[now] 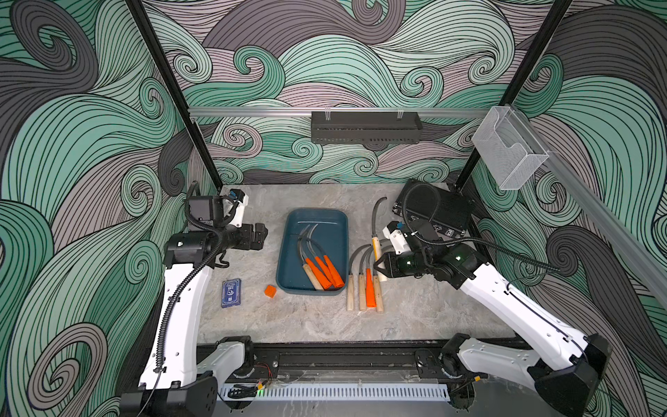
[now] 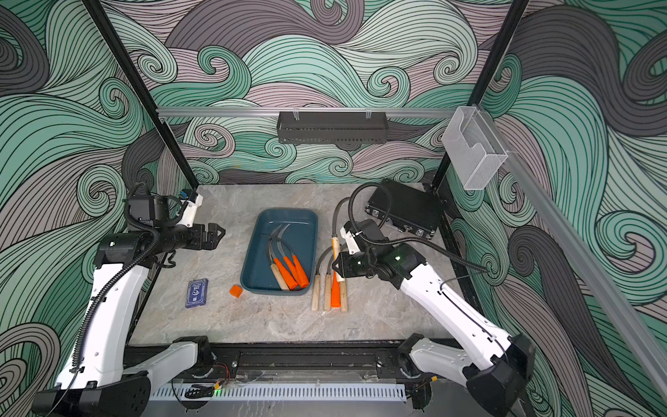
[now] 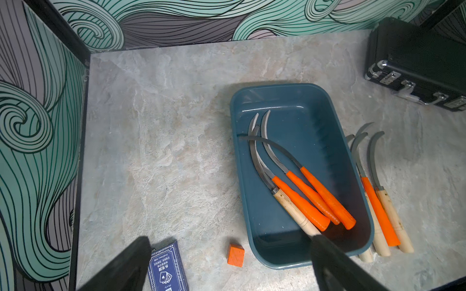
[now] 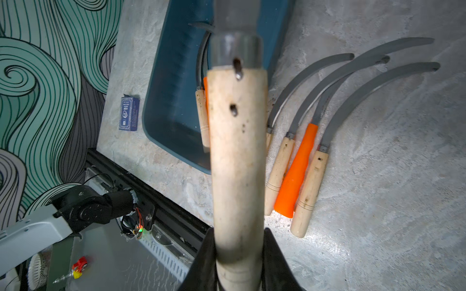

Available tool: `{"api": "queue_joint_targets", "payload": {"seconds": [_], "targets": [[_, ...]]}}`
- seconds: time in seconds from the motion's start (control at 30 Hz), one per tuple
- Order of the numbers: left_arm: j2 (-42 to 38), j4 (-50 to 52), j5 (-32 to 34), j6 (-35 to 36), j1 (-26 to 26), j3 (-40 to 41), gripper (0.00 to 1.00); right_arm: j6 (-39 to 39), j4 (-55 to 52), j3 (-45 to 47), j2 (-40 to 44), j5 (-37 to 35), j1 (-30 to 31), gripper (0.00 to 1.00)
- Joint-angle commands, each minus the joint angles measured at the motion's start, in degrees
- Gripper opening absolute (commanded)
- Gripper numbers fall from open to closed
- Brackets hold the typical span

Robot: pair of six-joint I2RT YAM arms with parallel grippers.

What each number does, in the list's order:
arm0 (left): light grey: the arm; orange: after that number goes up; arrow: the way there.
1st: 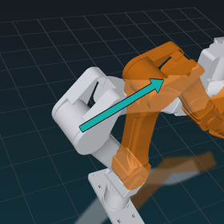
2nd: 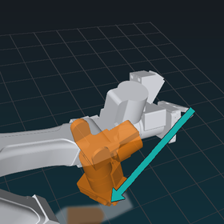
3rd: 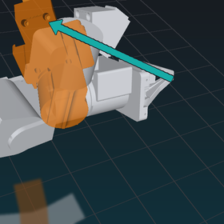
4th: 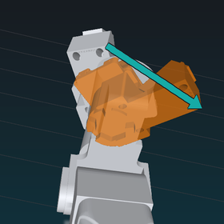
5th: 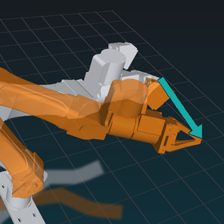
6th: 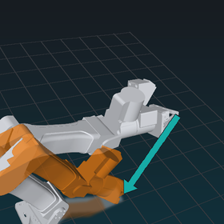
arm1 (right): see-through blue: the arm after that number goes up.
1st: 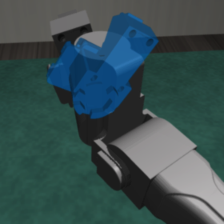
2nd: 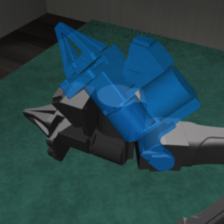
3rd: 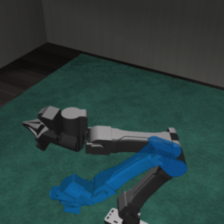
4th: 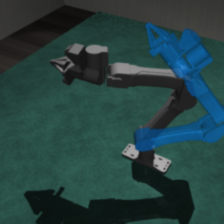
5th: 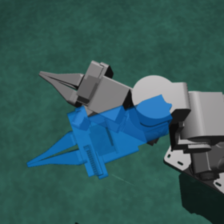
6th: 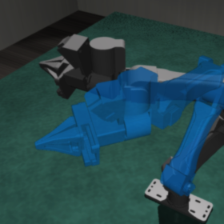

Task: Put small sickles into storage boxes
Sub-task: Place the sickle in the storage box.

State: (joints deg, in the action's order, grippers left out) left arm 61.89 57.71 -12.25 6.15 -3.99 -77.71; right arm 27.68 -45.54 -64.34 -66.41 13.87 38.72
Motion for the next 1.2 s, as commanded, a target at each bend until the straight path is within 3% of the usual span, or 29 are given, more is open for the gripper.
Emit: {"api": "queue_joint_targets", "payload": {"seconds": [0.0,0.4,1.17], "targets": [[-0.4,1.1,-2.8,-0.7,-1.3,-1.3,0.98,0.7,2.6,-2.4,-2.2,1.8,1.8,0.04],[-1.5,0.8,-5.4,-0.6,-1.7,-1.3,0.98,3.7,9.7,-7.9,-13.0,4.2,9.1,0.03],[-3.8,1.6,-8.0,2.5,-1.7,-1.9,0.98,3.8,11.9,-19.9,-35.5,5.5,13.8,0.02]]}}
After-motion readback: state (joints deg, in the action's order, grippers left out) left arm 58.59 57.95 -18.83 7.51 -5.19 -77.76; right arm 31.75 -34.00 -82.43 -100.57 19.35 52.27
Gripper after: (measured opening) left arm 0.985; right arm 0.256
